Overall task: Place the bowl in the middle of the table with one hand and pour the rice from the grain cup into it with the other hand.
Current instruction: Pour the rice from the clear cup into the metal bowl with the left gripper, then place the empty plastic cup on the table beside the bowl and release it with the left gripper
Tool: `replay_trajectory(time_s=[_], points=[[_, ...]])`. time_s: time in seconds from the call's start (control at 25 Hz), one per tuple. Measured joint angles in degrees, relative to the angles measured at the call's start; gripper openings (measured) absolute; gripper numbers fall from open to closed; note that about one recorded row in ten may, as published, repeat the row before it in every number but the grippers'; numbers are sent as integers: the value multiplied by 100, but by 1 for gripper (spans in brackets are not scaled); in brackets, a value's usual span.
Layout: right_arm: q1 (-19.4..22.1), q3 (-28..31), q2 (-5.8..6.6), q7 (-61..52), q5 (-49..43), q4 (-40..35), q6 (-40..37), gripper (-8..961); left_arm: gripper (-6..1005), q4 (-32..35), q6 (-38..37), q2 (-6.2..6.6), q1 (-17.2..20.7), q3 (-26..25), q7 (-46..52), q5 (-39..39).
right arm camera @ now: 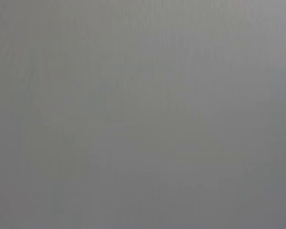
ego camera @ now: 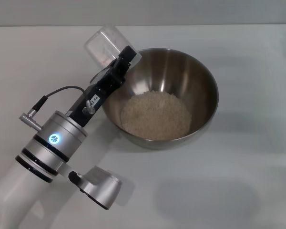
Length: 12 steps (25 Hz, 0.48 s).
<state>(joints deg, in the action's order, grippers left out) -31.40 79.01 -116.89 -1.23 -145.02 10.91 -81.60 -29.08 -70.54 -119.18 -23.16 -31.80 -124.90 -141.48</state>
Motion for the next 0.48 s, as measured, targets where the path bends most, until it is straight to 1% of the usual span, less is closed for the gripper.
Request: replay_trajectory(time_s=[0.12, 0.28, 0.36, 0.48], points=[[4, 0, 0, 0, 0, -4, -5, 636, 15, -162, -4, 0, 53, -21, 278, 51], [24, 0, 0, 0, 0, -2, -10, 636, 15, -659, -1, 0, 176, -253, 1239, 337], [26, 0, -2, 0, 0, -1, -11, 636, 15, -941, 27, 10, 232, -384, 1991, 671], [27, 0, -11, 0, 0, -1, -13, 636, 15, -1195, 42, 31, 271, -580, 3168, 1167]])
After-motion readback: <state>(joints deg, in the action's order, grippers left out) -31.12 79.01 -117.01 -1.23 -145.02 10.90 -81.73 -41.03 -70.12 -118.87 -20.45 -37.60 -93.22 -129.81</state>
